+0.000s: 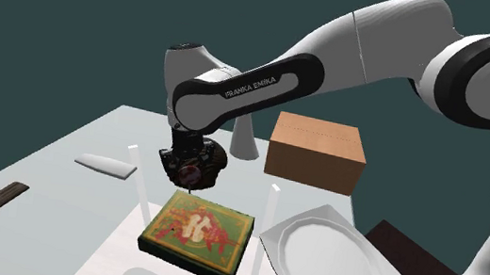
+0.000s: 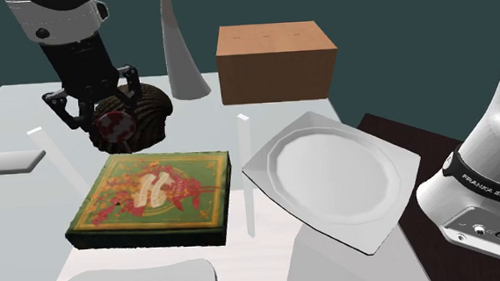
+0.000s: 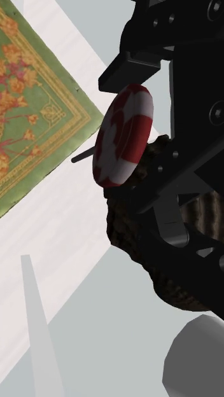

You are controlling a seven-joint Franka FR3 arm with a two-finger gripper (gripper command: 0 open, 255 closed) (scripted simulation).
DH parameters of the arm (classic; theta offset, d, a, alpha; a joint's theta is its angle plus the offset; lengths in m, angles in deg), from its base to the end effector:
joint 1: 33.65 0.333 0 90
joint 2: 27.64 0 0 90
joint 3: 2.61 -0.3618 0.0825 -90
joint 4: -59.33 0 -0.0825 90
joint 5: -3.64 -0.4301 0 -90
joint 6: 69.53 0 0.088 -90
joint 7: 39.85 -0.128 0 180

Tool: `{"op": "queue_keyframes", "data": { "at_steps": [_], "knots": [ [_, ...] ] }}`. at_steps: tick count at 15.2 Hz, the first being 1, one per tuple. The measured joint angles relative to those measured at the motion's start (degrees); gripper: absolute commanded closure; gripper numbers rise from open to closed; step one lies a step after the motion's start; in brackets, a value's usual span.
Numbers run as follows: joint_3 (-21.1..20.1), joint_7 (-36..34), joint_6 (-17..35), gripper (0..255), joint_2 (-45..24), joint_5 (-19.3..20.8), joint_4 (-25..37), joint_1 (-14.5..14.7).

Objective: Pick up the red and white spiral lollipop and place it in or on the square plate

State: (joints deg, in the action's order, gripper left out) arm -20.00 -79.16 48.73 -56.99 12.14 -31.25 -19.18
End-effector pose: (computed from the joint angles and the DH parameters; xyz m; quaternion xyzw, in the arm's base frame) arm 0.6555 0.3597 0.3480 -0.9988 0.0478 0.0064 0.0057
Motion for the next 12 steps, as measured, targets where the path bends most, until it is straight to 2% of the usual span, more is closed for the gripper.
{"op": "queue_keyframes", "data": {
  "at_steps": [5,12],
  "knots": [
    [-0.11,0.19,-1.26,255,0.59,-0.22,0.71,-0.09],
    [-0.44,0.43,-5.83,255,2.01,-0.77,3.92,-0.02]
  ]
}}
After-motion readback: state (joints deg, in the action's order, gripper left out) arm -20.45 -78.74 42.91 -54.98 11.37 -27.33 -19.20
